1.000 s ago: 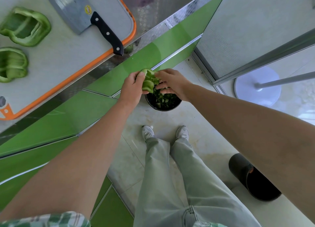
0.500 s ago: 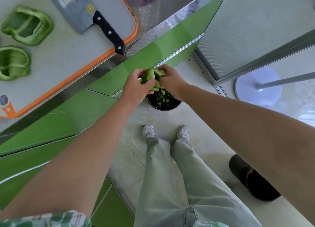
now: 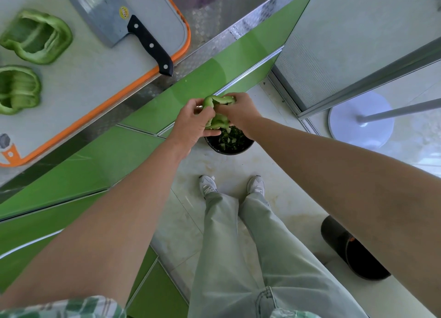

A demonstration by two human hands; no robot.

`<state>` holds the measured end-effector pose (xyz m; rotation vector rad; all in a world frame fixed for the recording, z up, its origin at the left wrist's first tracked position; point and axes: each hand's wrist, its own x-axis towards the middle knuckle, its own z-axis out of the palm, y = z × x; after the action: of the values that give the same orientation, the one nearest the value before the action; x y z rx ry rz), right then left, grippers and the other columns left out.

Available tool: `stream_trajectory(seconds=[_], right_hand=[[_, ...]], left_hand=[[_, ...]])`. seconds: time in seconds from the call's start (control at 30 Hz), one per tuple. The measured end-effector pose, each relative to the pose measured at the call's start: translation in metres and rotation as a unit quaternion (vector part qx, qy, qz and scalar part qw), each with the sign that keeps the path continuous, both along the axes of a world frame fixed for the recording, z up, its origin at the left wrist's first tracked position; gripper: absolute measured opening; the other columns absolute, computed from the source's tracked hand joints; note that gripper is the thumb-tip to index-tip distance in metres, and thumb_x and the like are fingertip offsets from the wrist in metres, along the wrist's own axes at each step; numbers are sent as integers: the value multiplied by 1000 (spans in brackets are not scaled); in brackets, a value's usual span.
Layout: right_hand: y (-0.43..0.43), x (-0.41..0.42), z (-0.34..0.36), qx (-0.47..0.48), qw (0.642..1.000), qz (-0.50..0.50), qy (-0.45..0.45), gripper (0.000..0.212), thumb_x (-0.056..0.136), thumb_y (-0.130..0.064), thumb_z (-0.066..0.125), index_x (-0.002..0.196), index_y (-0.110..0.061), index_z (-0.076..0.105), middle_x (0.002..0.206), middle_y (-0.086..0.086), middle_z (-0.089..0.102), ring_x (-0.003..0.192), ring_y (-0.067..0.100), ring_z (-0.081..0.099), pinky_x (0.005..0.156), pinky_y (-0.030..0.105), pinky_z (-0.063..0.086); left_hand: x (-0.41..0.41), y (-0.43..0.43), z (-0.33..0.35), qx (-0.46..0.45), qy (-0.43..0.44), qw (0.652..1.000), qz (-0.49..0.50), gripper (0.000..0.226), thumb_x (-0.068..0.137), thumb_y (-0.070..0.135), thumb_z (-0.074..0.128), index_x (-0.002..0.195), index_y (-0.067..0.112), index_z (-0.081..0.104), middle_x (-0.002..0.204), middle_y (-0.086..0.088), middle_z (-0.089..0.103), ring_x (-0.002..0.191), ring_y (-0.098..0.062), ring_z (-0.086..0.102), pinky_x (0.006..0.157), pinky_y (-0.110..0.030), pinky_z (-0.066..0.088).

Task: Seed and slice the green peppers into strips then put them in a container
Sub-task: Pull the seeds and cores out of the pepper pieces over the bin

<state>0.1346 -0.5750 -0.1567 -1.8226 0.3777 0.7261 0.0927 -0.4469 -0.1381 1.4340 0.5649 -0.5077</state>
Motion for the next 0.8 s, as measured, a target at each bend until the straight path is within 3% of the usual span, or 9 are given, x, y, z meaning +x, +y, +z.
stream_trajectory(seconds=[0.17, 0.27, 0.4, 0.47, 0.53, 0.63, 0.8], right_hand=[[3, 5, 4, -39, 997, 57, 34, 21, 83, -13, 65, 101, -4, 65, 74, 3, 62, 60, 12, 58, 58, 21, 53], [3, 4, 8, -22, 998, 50, 39, 23, 88, -9, 55, 109, -3, 61, 79, 5, 64, 64, 13, 62, 68, 26, 59], [-10, -1, 9, 22, 993, 112, 39, 36, 89, -4, 56, 124, -11, 52, 92, 5, 63, 68, 12, 63, 60, 15, 54], [-18, -1, 5, -32, 984, 177, 19, 37, 84, -3, 61, 120, -11, 56, 98, 11, 67, 76, 21, 67, 71, 26, 58], [-24, -2, 2, -92, 970, 224, -4, 27, 82, -1, 62, 105, -13, 66, 92, 11, 71, 83, 25, 68, 82, 35, 57], [-24, -2, 0, -90, 985, 143, -36, 21, 91, -8, 49, 92, -16, 68, 78, 1, 68, 74, 14, 64, 83, 32, 53], [-8, -1, 7, 75, 995, 67, 9, 31, 93, -11, 45, 123, -11, 53, 95, 3, 59, 83, 17, 58, 81, 35, 53]], left_hand=[[-4, 5, -2, 12, -8, 1000, -3, 20, 98, 14, 56, 116, 8, 52, 109, -14, 60, 87, -23, 72, 76, -42, 61], [-2, 7, -3, 29, -13, 1000, 2, 19, 97, 16, 58, 115, 9, 54, 112, -16, 61, 91, -27, 72, 76, -40, 61], [-2, 9, -4, 51, -5, 999, 3, 20, 96, 14, 57, 115, 8, 54, 103, -11, 62, 85, -21, 70, 72, -36, 62], [-4, 9, -6, 65, 2, 998, 20, 22, 96, 13, 56, 117, 6, 52, 100, -8, 61, 84, -20, 68, 72, -37, 62], [-4, 11, -8, 66, 16, 996, 53, 23, 96, 13, 54, 117, 3, 50, 99, -10, 60, 82, -22, 68, 69, -37, 62], [-3, 15, -8, 49, 35, 996, 68, 11, 96, 12, 51, 103, 4, 50, 94, -12, 56, 77, -27, 66, 68, -39, 62], [-2, 14, -5, 38, 43, 996, 67, 8, 96, 14, 49, 95, 7, 51, 88, -14, 60, 75, -31, 66, 71, -44, 61]])
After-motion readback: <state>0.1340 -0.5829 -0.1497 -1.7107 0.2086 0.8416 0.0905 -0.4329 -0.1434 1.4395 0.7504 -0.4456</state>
